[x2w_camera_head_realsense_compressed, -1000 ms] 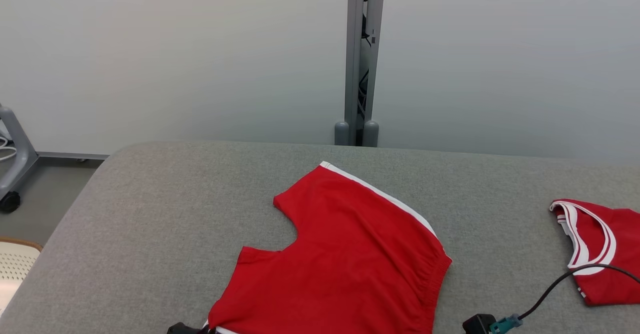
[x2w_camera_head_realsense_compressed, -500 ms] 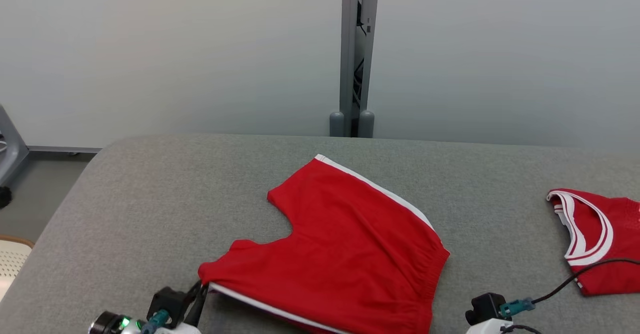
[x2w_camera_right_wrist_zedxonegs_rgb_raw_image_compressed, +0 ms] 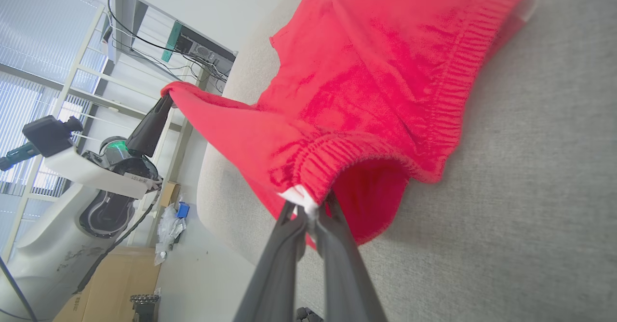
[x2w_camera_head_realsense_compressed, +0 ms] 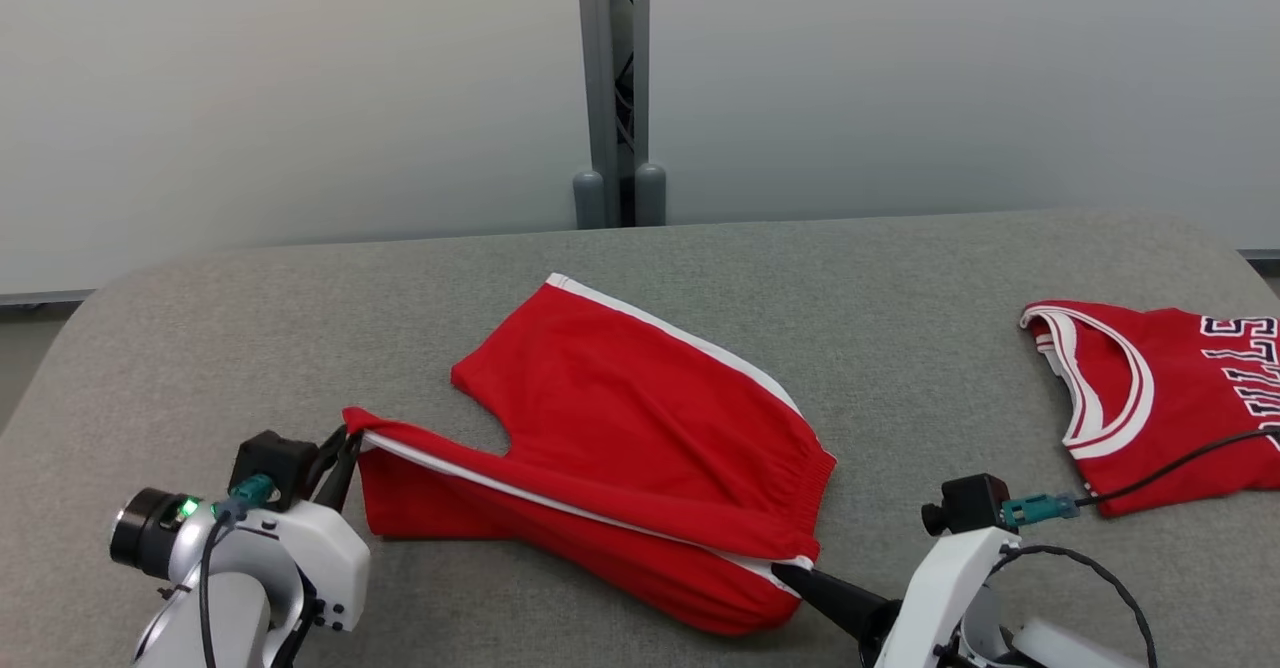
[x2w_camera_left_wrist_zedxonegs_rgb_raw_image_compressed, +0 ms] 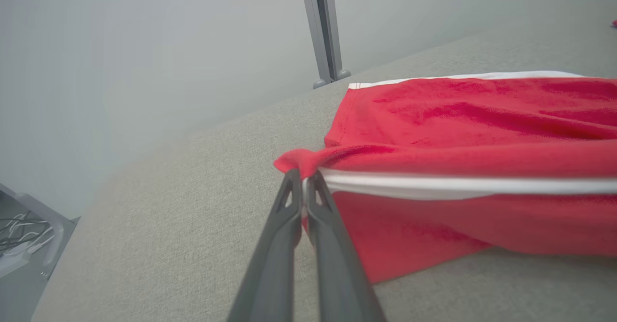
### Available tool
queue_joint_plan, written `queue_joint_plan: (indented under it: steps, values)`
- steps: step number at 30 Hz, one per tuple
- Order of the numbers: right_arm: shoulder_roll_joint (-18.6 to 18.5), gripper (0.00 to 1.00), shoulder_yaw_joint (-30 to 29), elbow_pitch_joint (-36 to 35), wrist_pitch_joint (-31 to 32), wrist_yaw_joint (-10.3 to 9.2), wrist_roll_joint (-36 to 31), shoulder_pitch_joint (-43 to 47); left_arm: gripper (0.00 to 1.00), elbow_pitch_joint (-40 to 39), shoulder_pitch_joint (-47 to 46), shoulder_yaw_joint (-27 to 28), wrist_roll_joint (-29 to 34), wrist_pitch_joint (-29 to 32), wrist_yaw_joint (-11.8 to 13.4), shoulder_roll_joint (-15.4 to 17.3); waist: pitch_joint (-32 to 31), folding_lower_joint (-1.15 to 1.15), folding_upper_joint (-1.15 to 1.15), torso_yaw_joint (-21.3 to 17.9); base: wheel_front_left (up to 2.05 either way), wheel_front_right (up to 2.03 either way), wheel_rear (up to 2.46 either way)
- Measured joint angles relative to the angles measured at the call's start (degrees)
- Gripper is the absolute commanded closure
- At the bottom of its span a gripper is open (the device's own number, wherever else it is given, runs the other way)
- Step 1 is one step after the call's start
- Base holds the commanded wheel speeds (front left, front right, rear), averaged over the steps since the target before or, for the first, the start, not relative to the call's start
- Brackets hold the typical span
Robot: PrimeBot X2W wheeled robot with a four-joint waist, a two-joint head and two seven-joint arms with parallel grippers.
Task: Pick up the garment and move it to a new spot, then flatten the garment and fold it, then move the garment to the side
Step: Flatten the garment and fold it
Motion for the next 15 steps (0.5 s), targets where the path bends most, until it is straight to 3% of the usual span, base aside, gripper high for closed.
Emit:
queue_joint_plan:
  steps: [7,15]
  values:
    - [1.19,1.00,-2.91,-1.69,0.10,0.00,0.83,-2.26,1.00,4.88,-5.95,0.04,-1.24,2.26,-1.01,1.08,1.71,0.00,0.00,-3.51,0.00,0.00,0.00]
    - [5.91,1.00,-4.16,0.87,-0.09,0.00,-0.83,-6.77,1.00,10.36,-14.39,-1.66,-1.87,4.83,-1.74,3.04,4.88,0.00,0.00,-8.27,0.00,0.00,0.00]
